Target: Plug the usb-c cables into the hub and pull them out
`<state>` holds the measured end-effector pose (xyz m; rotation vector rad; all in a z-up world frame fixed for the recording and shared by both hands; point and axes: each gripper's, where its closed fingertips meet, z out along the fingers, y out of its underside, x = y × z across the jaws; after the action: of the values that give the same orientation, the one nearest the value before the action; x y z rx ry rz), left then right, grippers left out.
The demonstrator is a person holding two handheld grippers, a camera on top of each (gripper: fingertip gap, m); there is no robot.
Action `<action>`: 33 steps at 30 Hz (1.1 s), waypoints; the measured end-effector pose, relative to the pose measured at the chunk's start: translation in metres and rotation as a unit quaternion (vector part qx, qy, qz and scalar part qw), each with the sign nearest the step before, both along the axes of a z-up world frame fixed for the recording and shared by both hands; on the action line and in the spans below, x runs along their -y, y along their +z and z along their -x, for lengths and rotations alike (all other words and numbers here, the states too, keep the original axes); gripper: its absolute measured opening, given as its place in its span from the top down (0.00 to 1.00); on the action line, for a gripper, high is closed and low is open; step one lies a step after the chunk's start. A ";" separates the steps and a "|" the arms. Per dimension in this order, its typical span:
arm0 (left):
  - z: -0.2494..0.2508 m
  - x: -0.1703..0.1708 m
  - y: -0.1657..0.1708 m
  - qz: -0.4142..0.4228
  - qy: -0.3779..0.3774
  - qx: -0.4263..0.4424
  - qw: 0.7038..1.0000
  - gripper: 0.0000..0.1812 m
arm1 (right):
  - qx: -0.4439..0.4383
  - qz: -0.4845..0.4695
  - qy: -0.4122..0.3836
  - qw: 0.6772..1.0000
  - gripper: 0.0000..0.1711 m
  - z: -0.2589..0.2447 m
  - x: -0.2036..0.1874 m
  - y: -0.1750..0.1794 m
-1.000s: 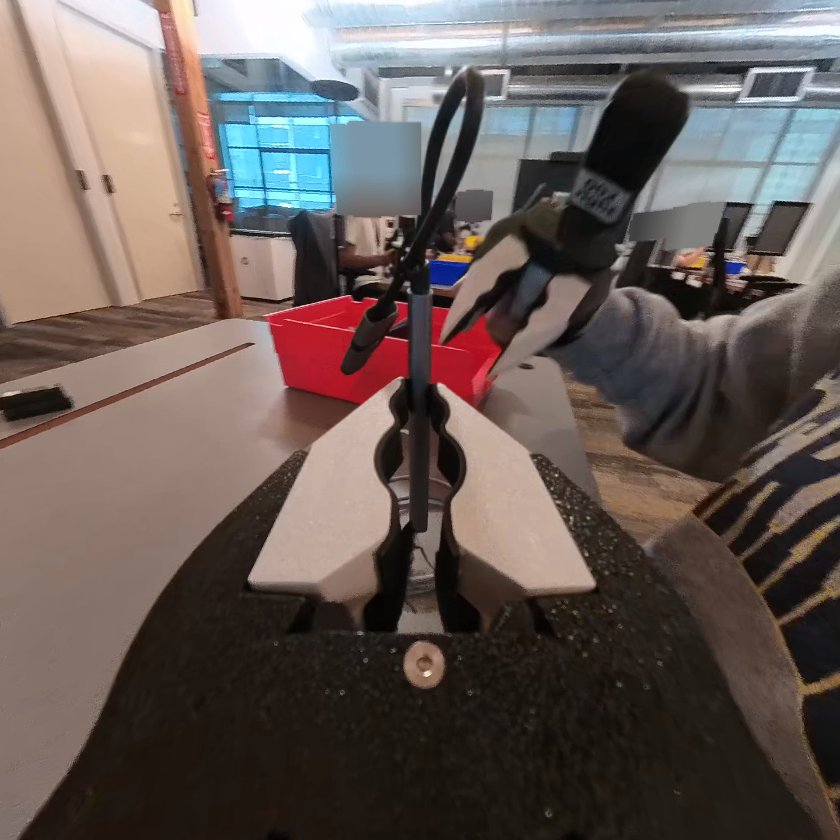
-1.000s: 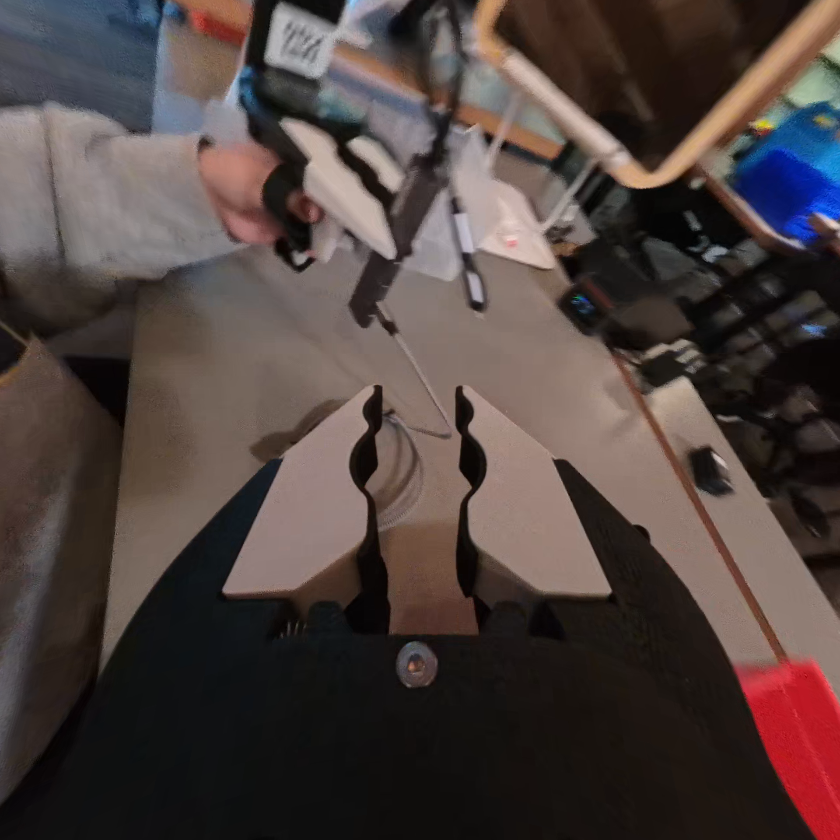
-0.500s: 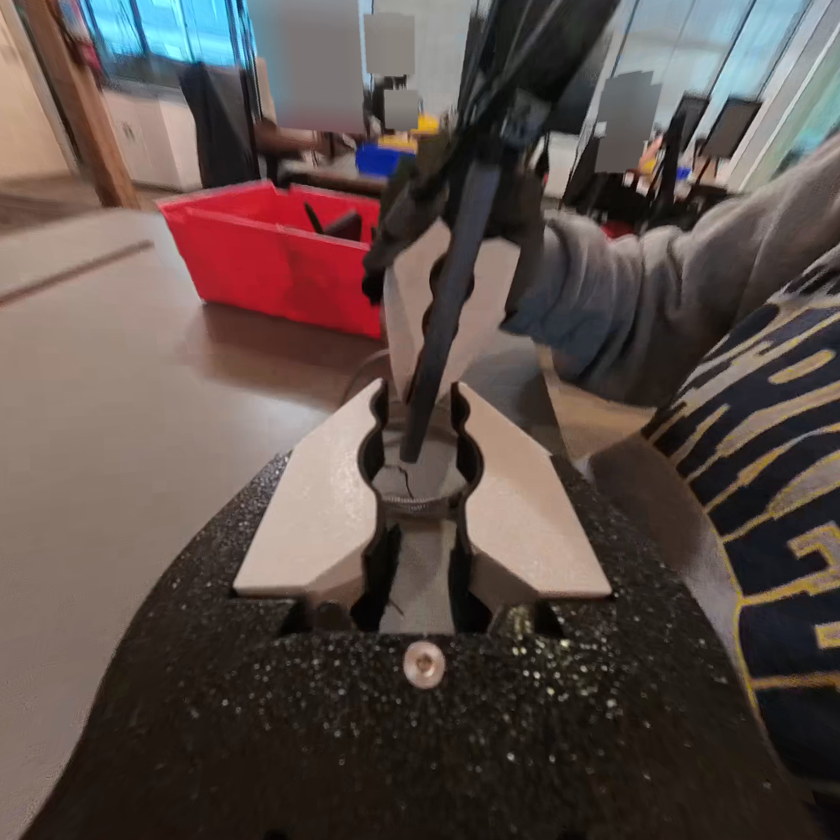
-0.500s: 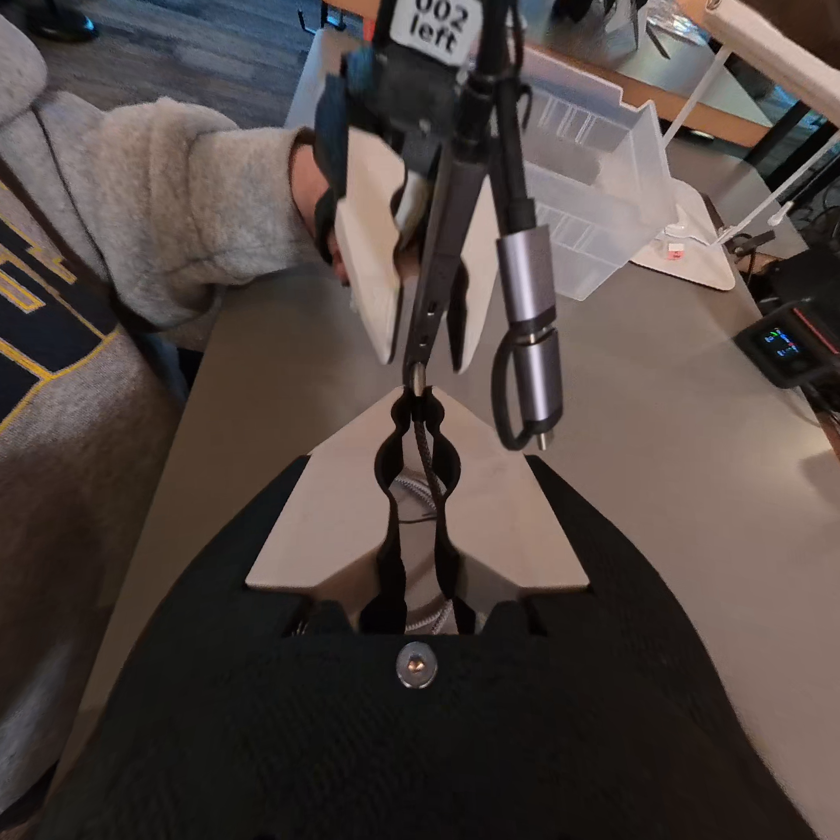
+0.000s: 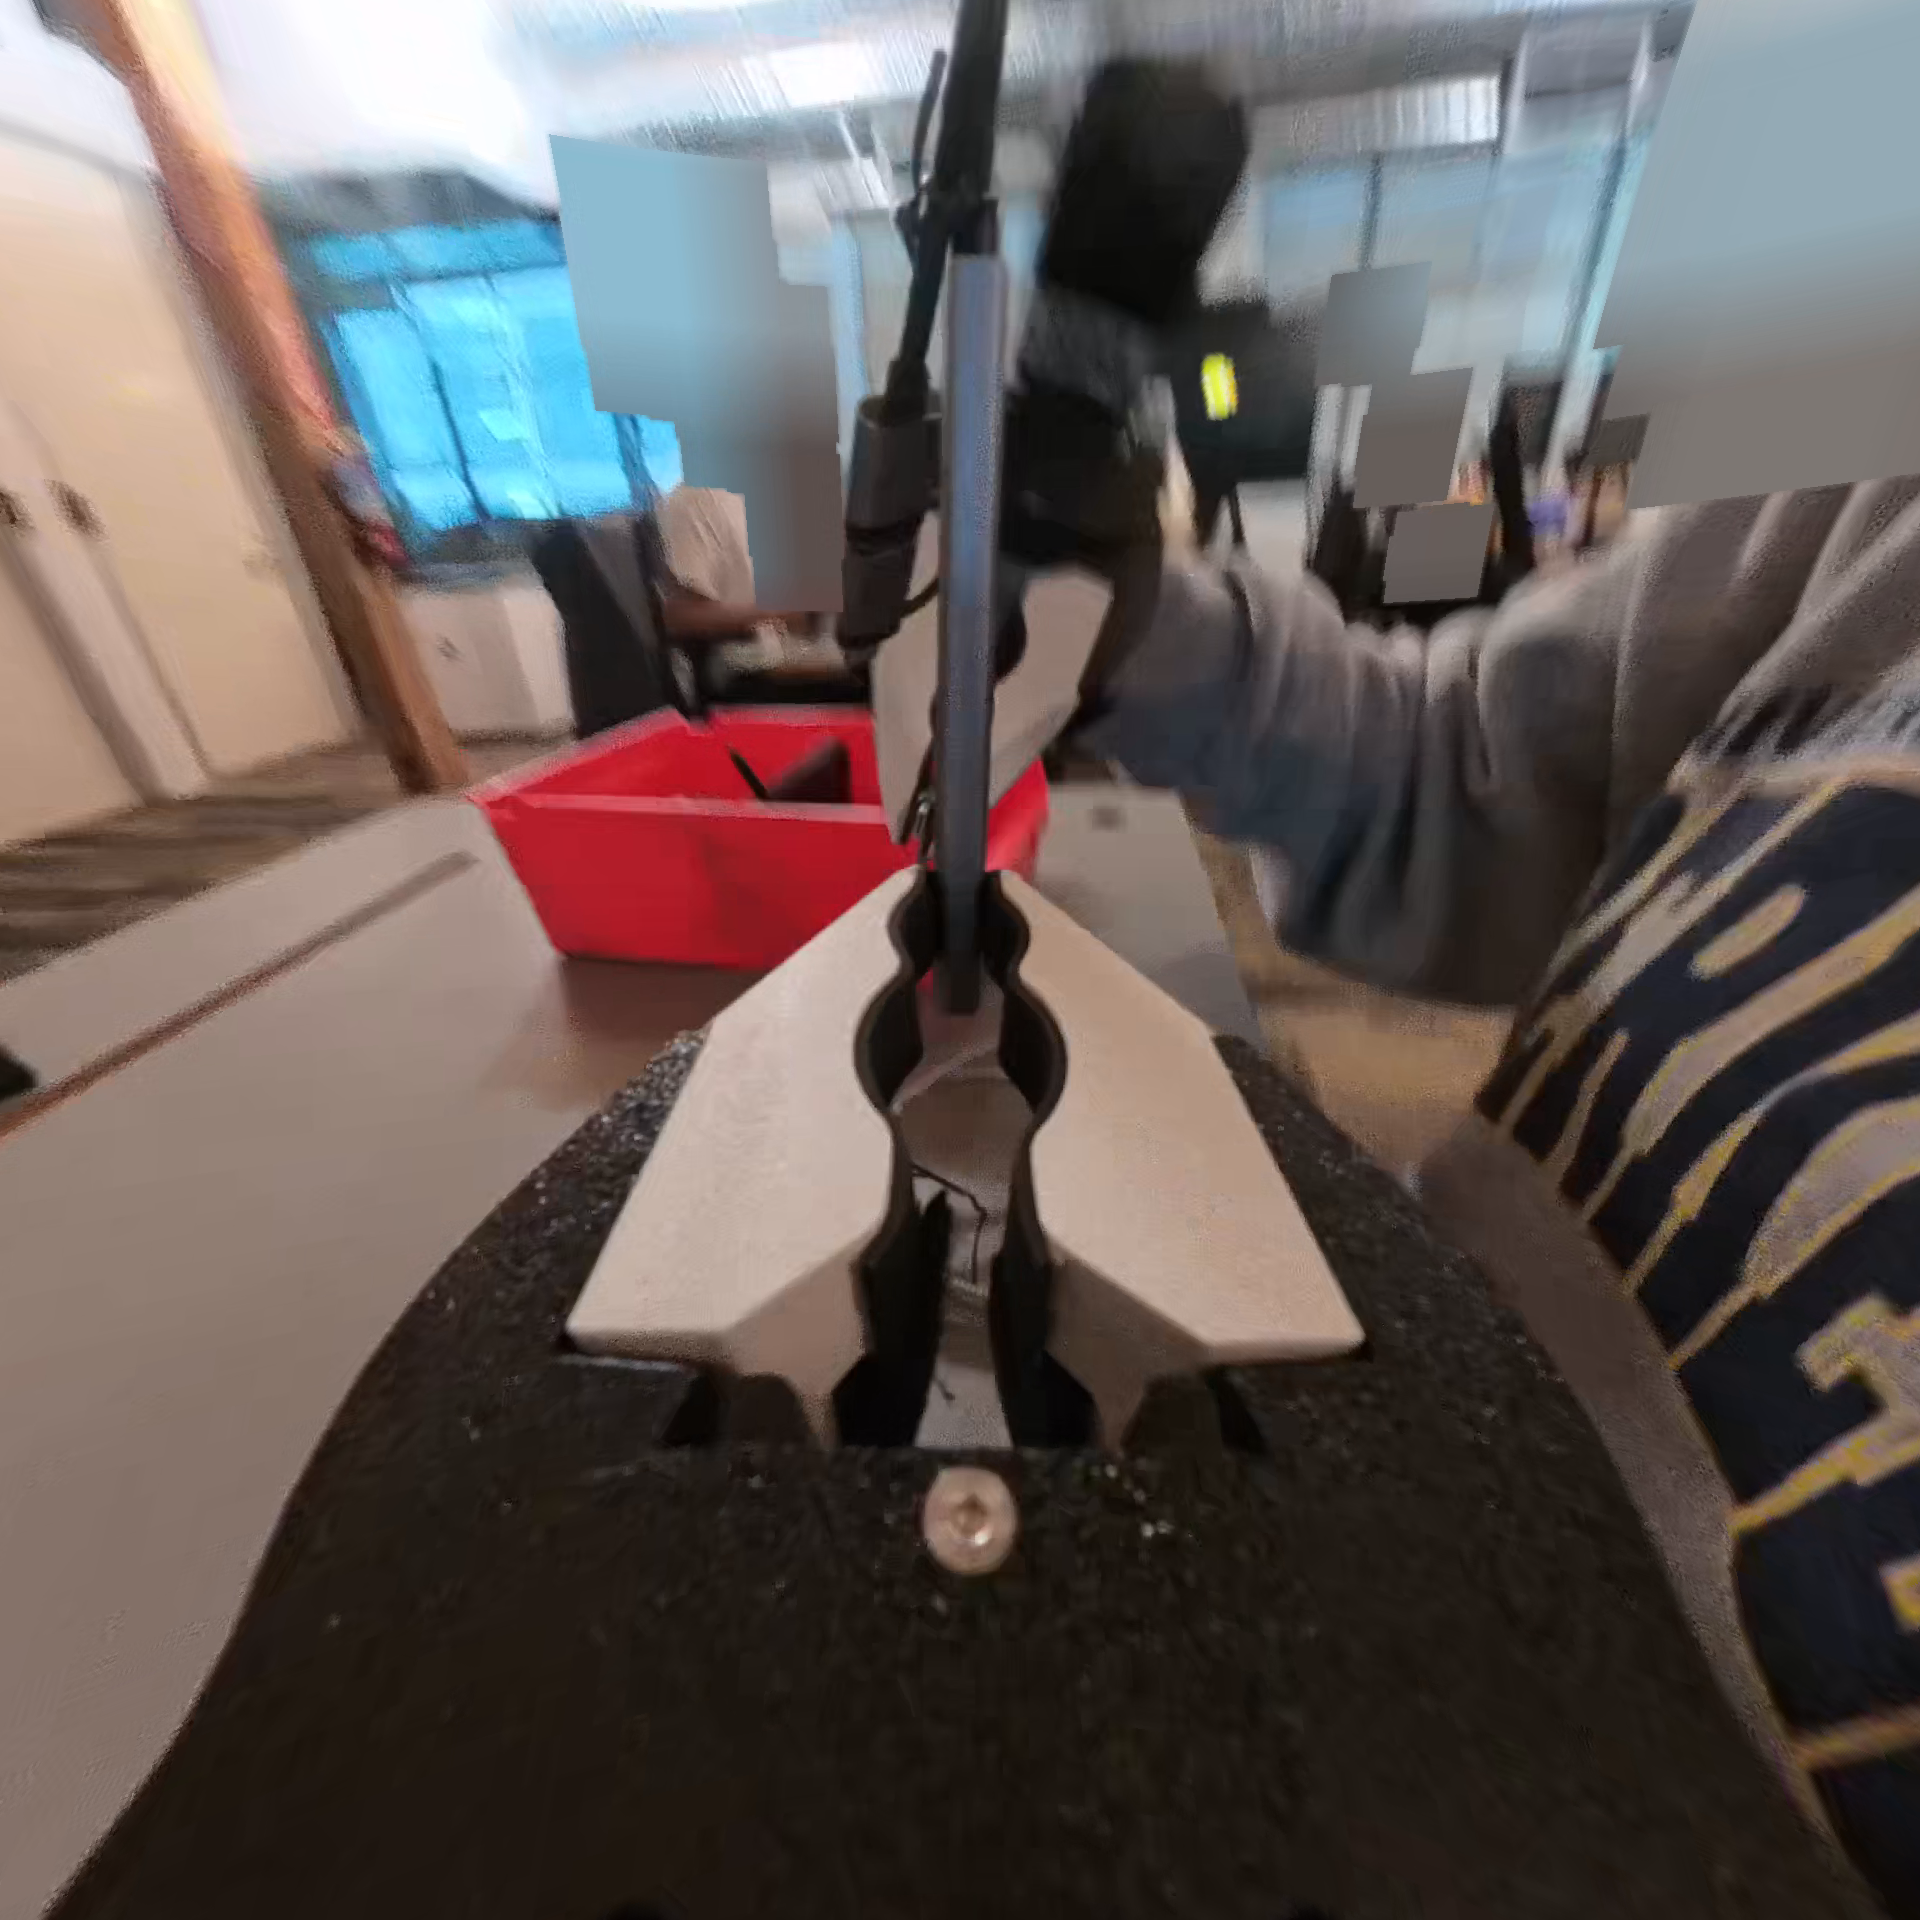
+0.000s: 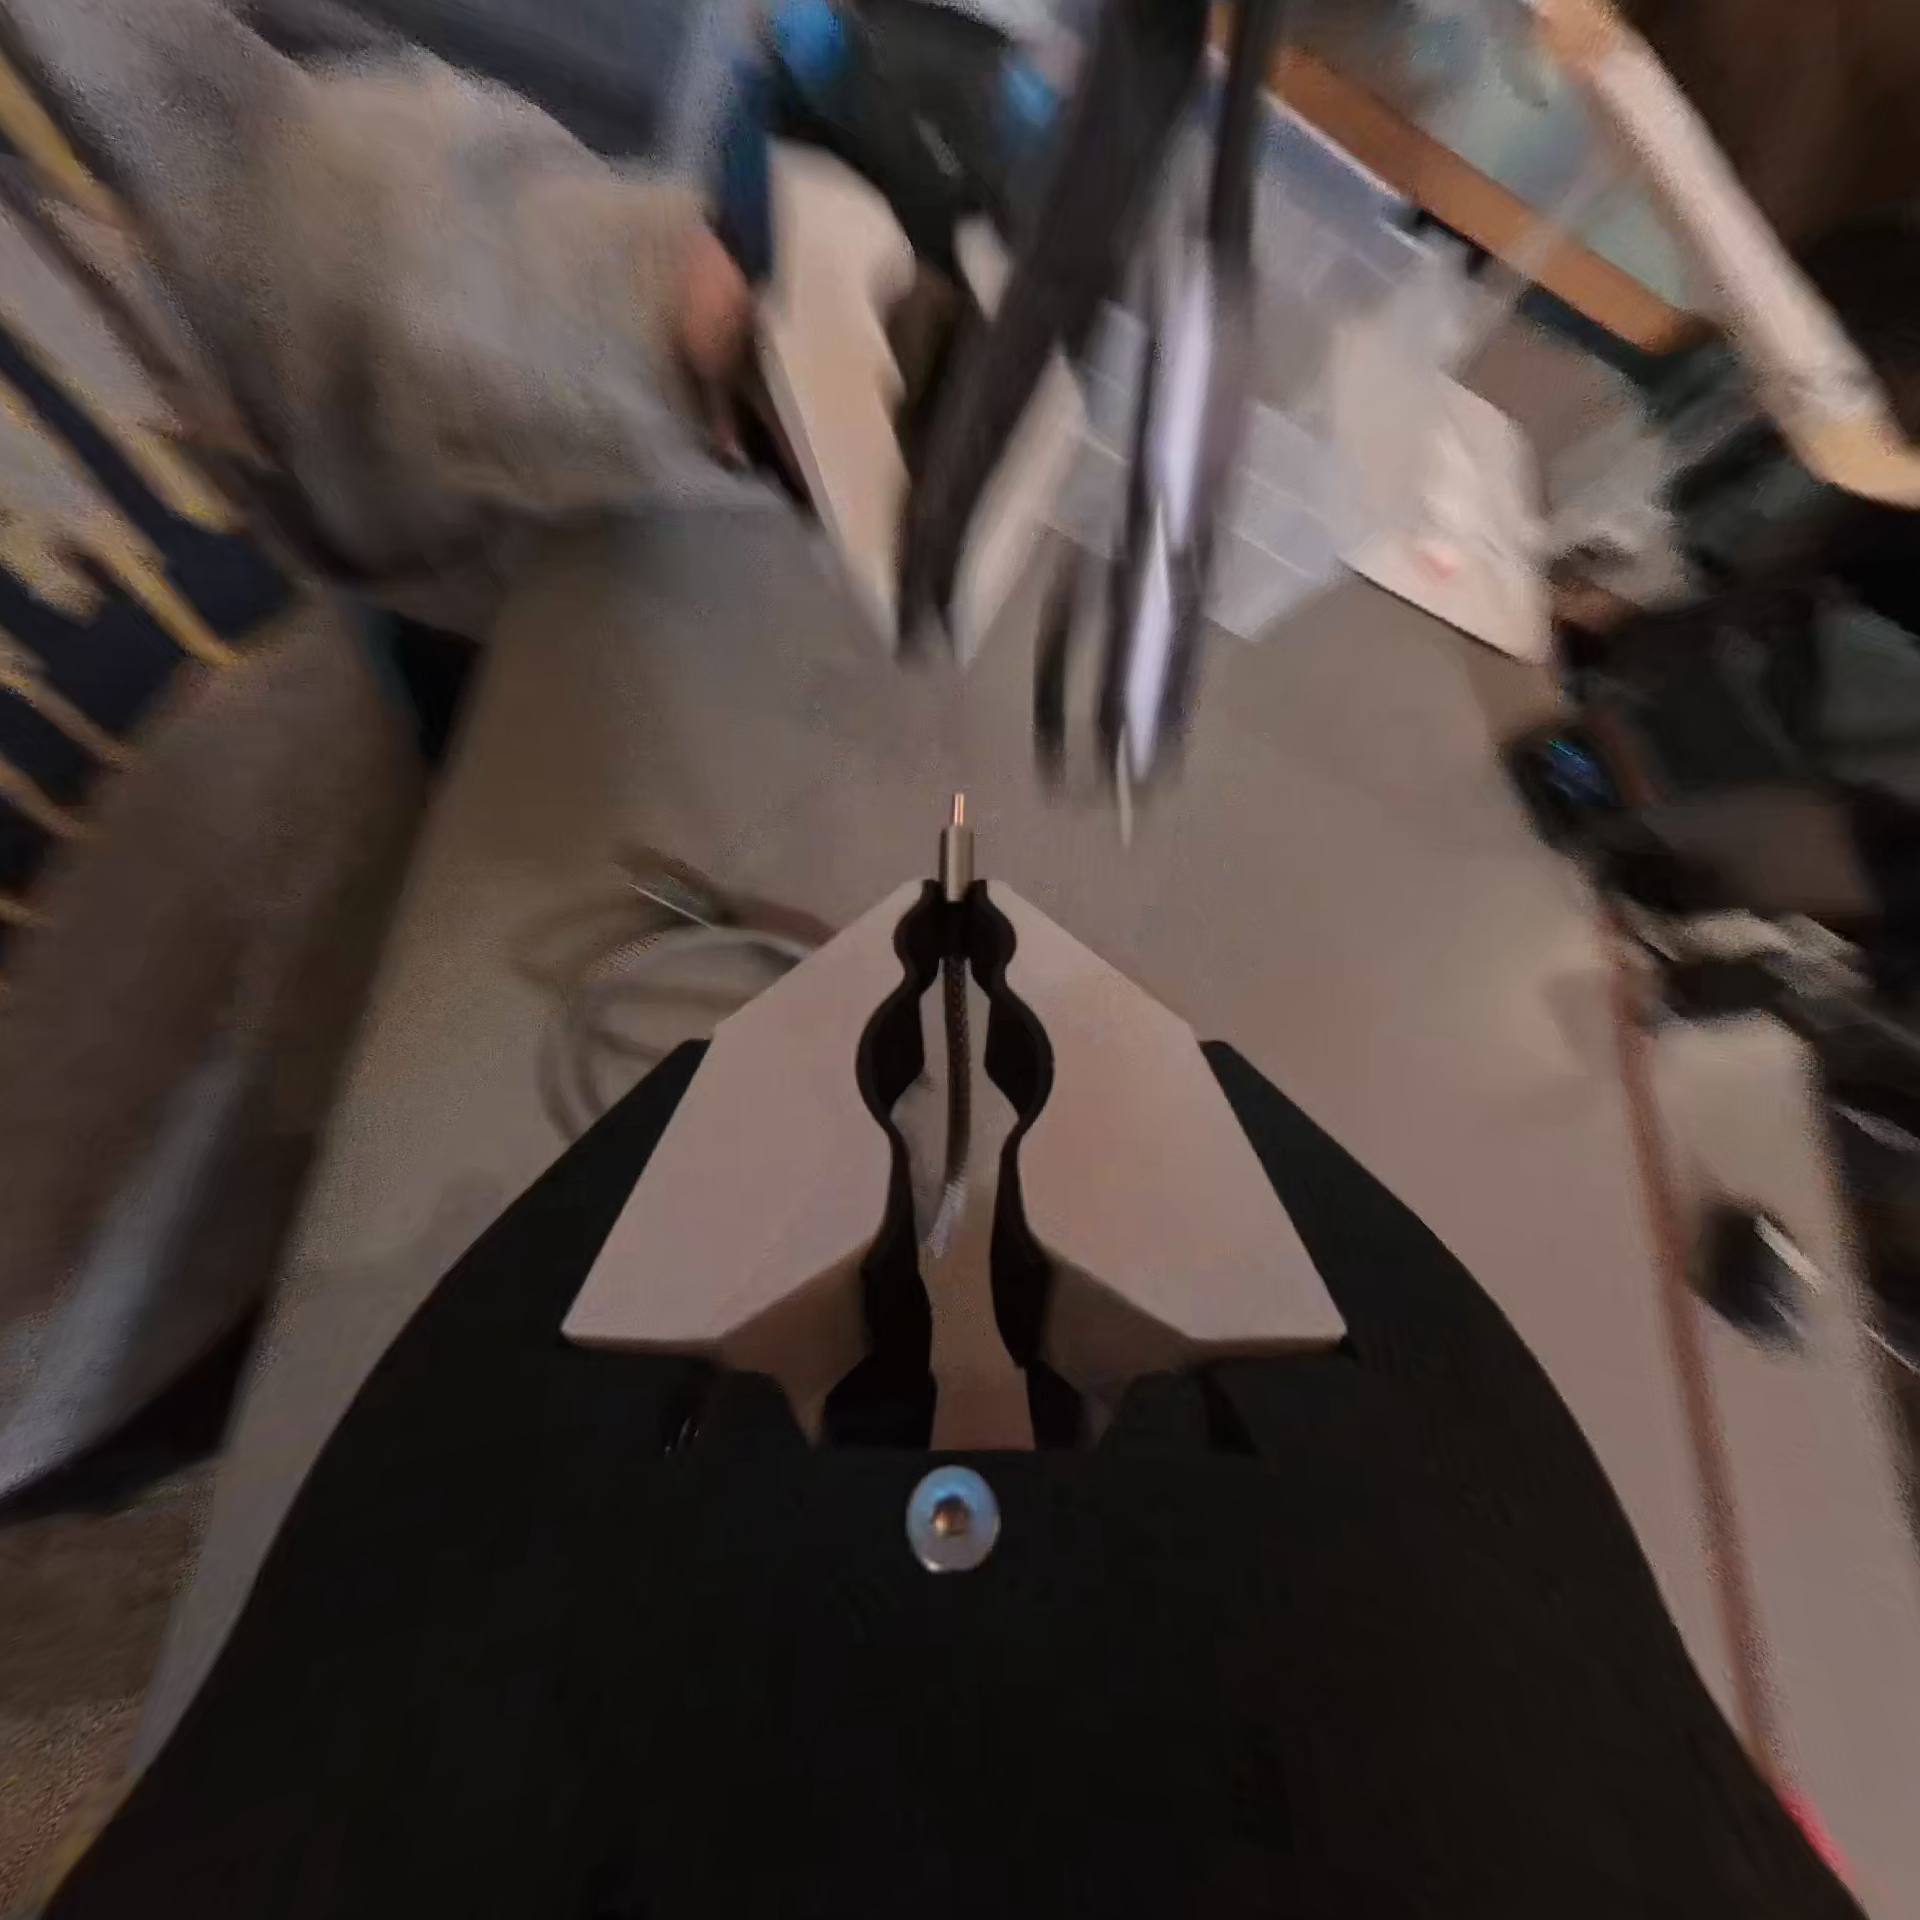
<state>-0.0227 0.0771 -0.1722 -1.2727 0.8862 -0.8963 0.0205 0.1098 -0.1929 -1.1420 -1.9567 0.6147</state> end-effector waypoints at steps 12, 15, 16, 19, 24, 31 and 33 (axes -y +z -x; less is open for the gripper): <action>0.052 -0.023 0.015 0.059 0.149 0.045 0.986 0.97 | -0.145 -0.169 -0.187 0.957 0.98 -0.104 -0.085 0.220; 0.053 -0.030 0.013 0.080 0.168 0.051 0.981 0.96 | -0.141 -0.171 -0.218 0.951 0.98 -0.124 -0.101 0.246; 0.053 -0.033 0.012 0.087 0.176 0.050 0.979 0.96 | -0.139 -0.164 -0.230 0.949 0.98 -0.131 -0.107 0.246; 0.051 -0.039 0.013 0.104 0.193 0.067 0.973 0.96 | -0.137 -0.132 -0.252 0.949 0.98 -0.144 -0.119 0.226; 0.039 -0.046 0.013 0.121 0.172 0.099 0.973 0.96 | -0.111 -0.103 -0.275 0.950 0.98 -0.154 -0.132 0.174; 0.013 -0.061 -0.001 0.154 0.139 0.114 0.971 0.96 | 0.081 -0.143 -0.314 0.935 0.97 -0.177 -0.156 0.026; 0.009 -0.061 -0.002 0.150 0.133 0.113 0.973 0.96 | 0.120 -0.100 -0.308 0.938 0.97 -0.180 -0.153 -0.008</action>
<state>-0.0314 0.1384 -0.1742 -1.4718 0.3975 -0.9597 0.2003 0.2624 -0.2011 -1.6480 -1.6616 -0.0606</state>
